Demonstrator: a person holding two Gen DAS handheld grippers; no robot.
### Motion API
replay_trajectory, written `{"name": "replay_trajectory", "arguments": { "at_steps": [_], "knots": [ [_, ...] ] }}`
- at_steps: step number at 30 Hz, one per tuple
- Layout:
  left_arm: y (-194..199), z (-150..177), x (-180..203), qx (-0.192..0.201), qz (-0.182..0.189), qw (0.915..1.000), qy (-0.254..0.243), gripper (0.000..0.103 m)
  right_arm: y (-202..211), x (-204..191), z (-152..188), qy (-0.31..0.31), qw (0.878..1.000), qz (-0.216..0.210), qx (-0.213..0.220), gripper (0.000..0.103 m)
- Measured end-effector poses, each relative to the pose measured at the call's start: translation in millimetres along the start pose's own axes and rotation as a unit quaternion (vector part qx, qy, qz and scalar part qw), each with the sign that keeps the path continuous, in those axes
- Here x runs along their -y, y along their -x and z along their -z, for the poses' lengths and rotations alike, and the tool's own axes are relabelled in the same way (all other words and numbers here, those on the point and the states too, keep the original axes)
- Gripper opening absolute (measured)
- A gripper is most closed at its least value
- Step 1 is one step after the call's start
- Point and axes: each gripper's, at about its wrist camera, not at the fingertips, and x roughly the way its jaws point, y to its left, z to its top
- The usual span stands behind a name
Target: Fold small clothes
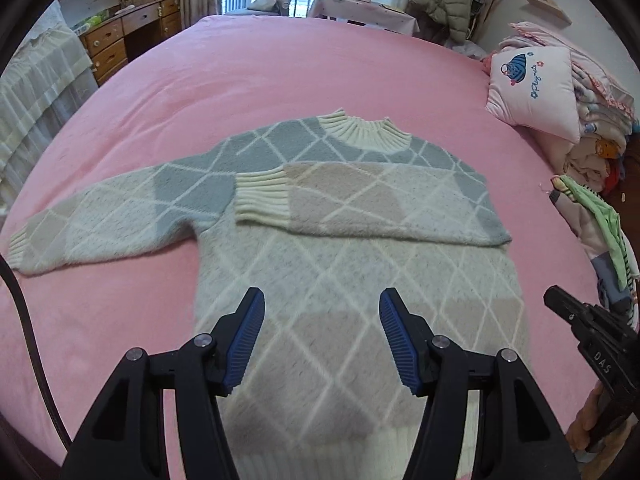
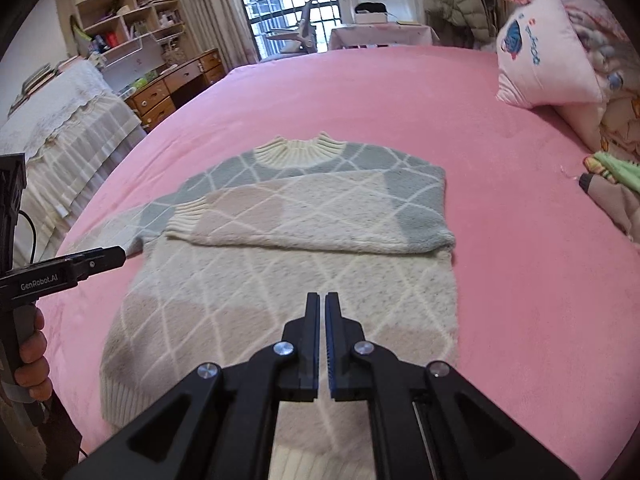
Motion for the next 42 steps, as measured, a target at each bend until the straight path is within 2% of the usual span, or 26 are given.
{"name": "replay_trajectory", "arguments": {
  "at_steps": [2, 6, 8, 12, 18, 21, 25, 28, 33, 37, 42],
  "knots": [
    [11.8, 10.2, -10.9, 0.004, -0.016, 0.9999, 0.003, 0.066, 6.9, -12.8, 1.8, 0.009, 1.000, -0.006, 0.001, 0.002],
    [35.5, 29.6, -36.5, 0.016, -0.058, 0.9982, 0.002, 0.069, 16.1, -40.7, 6.6, 0.032, 0.999, -0.016, 0.001, 0.003],
    [46.2, 39.5, -52.4, 0.019, -0.077, 0.9968, 0.006, 0.076, 18.3, -58.8, 8.9, 0.047, 0.999, -0.024, -0.002, 0.003],
    [68.7, 58.2, -95.0, 0.031, -0.105, 0.9938, 0.023, 0.076, 19.6, -95.0, 13.1, 0.079, 0.996, -0.037, -0.006, 0.003],
    [89.1, 73.4, -177.1, 0.042, -0.127, 0.9873, 0.085, 0.076, 13.8, -159.4, 12.7, 0.134, 0.989, -0.056, -0.008, 0.003],
    [88.9, 75.8, -228.0, 0.042, -0.145, 0.9806, 0.125, 0.076, 4.9, -191.1, 9.9, 0.159, 0.985, -0.066, -0.012, 0.004],
    [83.5, 73.9, -294.8, 0.046, -0.140, 0.9733, 0.176, 0.076, -13.1, -233.0, 1.6, 0.186, 0.980, -0.073, -0.013, 0.022],
    [74.1, 70.9, -335.3, 0.044, -0.128, 0.9680, 0.211, 0.076, -28.9, -263.3, -8.1, 0.199, 0.976, -0.083, -0.011, 0.023],
    [45.9, 63.0, -400.4, 0.034, -0.081, 0.9525, 0.292, 0.076, -59.6, -313.1, -28.2, 0.214, 0.972, -0.102, 0.001, 0.023],
    [19.5, 53.5, -427.5, 0.028, -0.067, 0.9423, 0.327, 0.071, -91.7, -348.5, -42.4, 0.216, 0.970, -0.108, -0.002, 0.023],
    [-12.2, 41.9, -442.9, 0.020, -0.057, 0.9361, 0.347, 0.063, -133.7, -383.1, -53.3, 0.212, 0.970, -0.114, -0.024, 0.023]
  ]
}}
